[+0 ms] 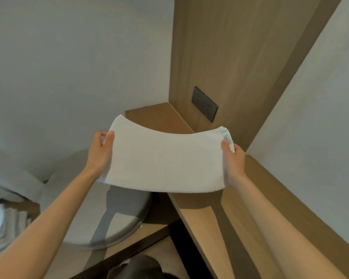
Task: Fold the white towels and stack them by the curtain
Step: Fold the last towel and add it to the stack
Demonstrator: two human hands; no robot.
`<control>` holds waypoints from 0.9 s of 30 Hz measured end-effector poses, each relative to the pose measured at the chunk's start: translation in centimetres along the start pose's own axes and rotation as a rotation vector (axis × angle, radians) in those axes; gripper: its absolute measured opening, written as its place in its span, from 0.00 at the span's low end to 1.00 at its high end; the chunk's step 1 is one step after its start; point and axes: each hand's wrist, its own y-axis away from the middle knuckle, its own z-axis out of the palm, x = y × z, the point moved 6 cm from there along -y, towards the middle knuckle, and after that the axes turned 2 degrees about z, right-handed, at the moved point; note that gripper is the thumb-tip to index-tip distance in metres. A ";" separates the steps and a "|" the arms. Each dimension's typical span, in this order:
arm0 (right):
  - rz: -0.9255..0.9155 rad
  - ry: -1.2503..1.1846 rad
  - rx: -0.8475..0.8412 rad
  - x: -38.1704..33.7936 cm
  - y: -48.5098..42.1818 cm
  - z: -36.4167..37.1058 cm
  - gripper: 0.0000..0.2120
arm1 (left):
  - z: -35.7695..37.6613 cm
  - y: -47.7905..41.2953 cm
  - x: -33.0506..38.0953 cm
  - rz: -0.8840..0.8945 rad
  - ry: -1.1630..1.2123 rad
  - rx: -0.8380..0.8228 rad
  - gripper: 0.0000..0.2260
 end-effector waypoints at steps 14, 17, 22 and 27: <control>-0.034 0.037 -0.185 -3.3 0.4 25.8 0.11 | -17.5 -10.3 -9.2 -0.081 -0.057 0.173 0.11; -0.034 0.045 -0.240 -3.7 1.0 30.3 0.10 | -20.9 -11.0 -11.1 -0.129 -0.074 0.239 0.11; -0.033 0.063 -0.379 -4.0 2.1 36.6 0.09 | -25.4 -9.4 -14.0 -0.246 -0.091 0.341 0.12; -0.055 0.077 -0.526 -3.6 3.2 41.3 0.08 | -28.9 -6.2 -15.9 -0.343 -0.173 0.504 0.13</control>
